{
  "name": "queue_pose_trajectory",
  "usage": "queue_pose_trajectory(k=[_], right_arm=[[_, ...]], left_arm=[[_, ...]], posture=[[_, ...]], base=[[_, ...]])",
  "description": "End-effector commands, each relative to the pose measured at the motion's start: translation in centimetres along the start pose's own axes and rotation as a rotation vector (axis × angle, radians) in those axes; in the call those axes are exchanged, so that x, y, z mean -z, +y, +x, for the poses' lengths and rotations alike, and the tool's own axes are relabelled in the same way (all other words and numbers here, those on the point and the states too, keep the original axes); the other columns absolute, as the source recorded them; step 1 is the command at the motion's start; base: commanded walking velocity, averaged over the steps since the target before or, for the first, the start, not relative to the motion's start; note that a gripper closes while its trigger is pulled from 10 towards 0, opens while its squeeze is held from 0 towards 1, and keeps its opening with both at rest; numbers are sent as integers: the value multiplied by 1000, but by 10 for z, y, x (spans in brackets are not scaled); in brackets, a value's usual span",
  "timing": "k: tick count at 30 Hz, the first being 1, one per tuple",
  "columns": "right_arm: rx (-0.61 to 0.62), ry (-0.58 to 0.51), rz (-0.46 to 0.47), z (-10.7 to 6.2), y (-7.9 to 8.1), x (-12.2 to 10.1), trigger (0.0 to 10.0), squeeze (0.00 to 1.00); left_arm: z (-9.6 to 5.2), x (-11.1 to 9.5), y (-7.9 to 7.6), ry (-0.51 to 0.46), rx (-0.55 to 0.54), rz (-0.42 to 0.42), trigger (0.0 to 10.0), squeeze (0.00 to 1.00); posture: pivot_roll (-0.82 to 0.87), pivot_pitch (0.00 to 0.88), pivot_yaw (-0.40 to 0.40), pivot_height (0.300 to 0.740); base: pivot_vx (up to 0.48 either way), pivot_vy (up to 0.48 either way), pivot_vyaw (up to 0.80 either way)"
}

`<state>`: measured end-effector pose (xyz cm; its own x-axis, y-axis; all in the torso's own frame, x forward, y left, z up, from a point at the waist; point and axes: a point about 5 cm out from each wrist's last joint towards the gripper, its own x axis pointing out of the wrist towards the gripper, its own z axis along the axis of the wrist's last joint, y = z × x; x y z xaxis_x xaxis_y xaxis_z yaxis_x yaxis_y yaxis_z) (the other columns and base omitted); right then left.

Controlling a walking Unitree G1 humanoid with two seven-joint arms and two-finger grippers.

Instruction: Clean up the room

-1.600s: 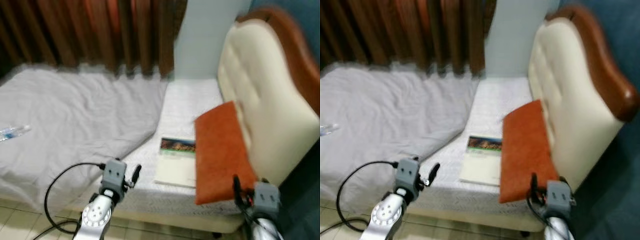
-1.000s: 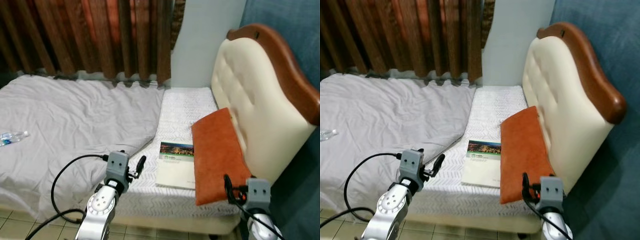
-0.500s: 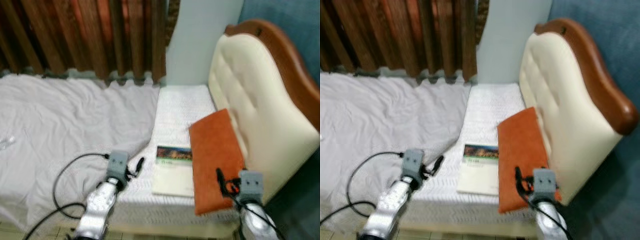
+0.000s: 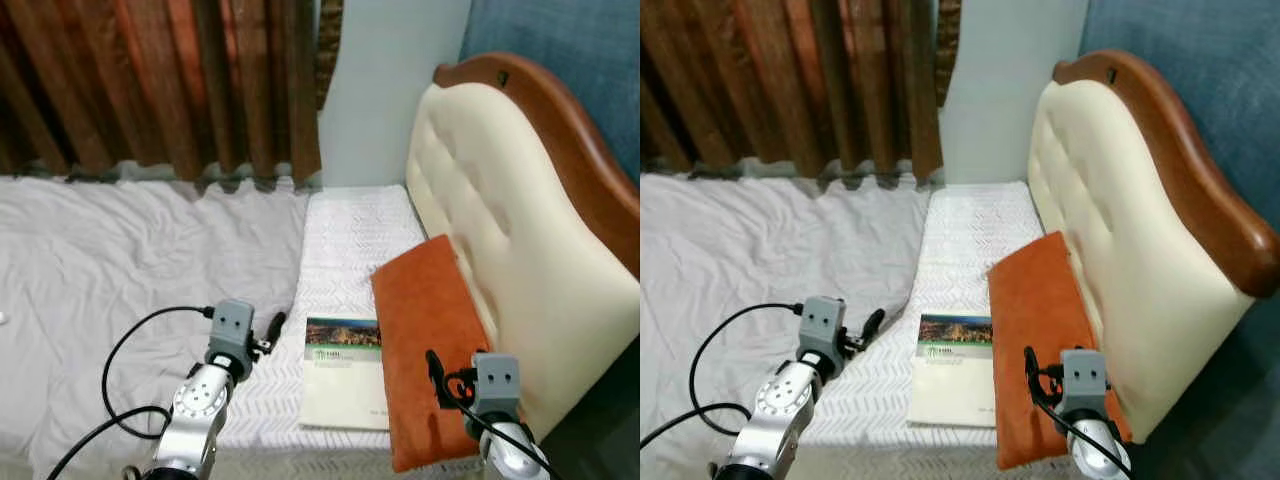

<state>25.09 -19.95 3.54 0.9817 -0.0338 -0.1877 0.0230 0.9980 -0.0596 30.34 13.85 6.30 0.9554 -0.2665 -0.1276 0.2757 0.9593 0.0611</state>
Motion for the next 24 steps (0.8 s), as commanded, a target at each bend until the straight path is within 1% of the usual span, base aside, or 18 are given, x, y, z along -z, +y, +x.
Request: queue_pose_trajectory(k=[1,4,9,10,11,13,14,15,16,17,18,19,20,22,23,24], right_arm=[[15,9,-20,-1,-9,0,10000,0],[13,12,-25,-3,-10,1,10000,0],[15,25,-35,-9,-14,3,10000,0],[18,29,-37,-14,-15,5,10000,0],[18,29,-37,-14,-15,5,10000,0],[22,37,-49,-20,-15,7,10000,0],[27,42,-71,-23,-16,8,10000,0],[31,45,-90,-26,-17,8,10000,0],[41,40,-110,-32,-20,7,10000,0],[42,39,-111,-34,-20,6,10000,0],[45,40,-120,-39,-22,5,10000,0],[45,40,-120,-39,-22,5,10000,0],[53,51,-135,-57,-29,3,10000,0],[53,97,-140,-74,-34,5,10000,0],[45,109,-149,-83,-34,5,10000,0],[39,115,-156,-89,-34,3,10000,0]], left_arm=[[6,-5,-11,-19,36,-2,10000,0],[6,-2,-12,-9,34,-23,10000,0],[10,2,-18,16,72,-20,10000,0],[14,6,-21,57,110,-32,10000,0],[14,6,-21,57,110,-32,10000,0],[19,9,-27,98,169,-31,10000,0],[21,11,-31,128,191,-37,10000,0],[24,12,-34,139,208,-55,10000,0],[28,9,-39,131,219,-105,10000,0],[29,8,-39,124,220,-116,10000,0],[31,8,-41,123,219,-108,10000,0],[31,8,-41,123,219,-108,10000,0],[32,8,-48,123,228,-70,10000,0],[38,8,-61,149,255,-103,10000,0],[40,7,-67,156,271,-113,10000,0],[41,6,-71,158,281,-120,10000,0]], posture=[[-78,0,-7,740],[-83,0,-8,740],[-108,0,-11,740],[-118,0,-11,740],[-118,0,-11,740],[-139,8,-6,740],[-147,13,-4,740],[-156,19,-3,740],[-176,35,-5,740],[-176,35,-5,740],[-213,72,-16,740],[-213,72,-16,740],[-277,149,-57,740],[-308,179,-76,740],[-344,217,-88,740],[-344,217,-88,740]], base=[[424,0,0],[425,0,0],[424,0,0],[435,0,0],[435,0,0],[450,0,0],[461,0,0],[0,0,0],[0,0,0],[0,0,0],[0,0,0],[0,0,0],[0,0,0],[0,0,0],[0,0,0],[0,0,0]])
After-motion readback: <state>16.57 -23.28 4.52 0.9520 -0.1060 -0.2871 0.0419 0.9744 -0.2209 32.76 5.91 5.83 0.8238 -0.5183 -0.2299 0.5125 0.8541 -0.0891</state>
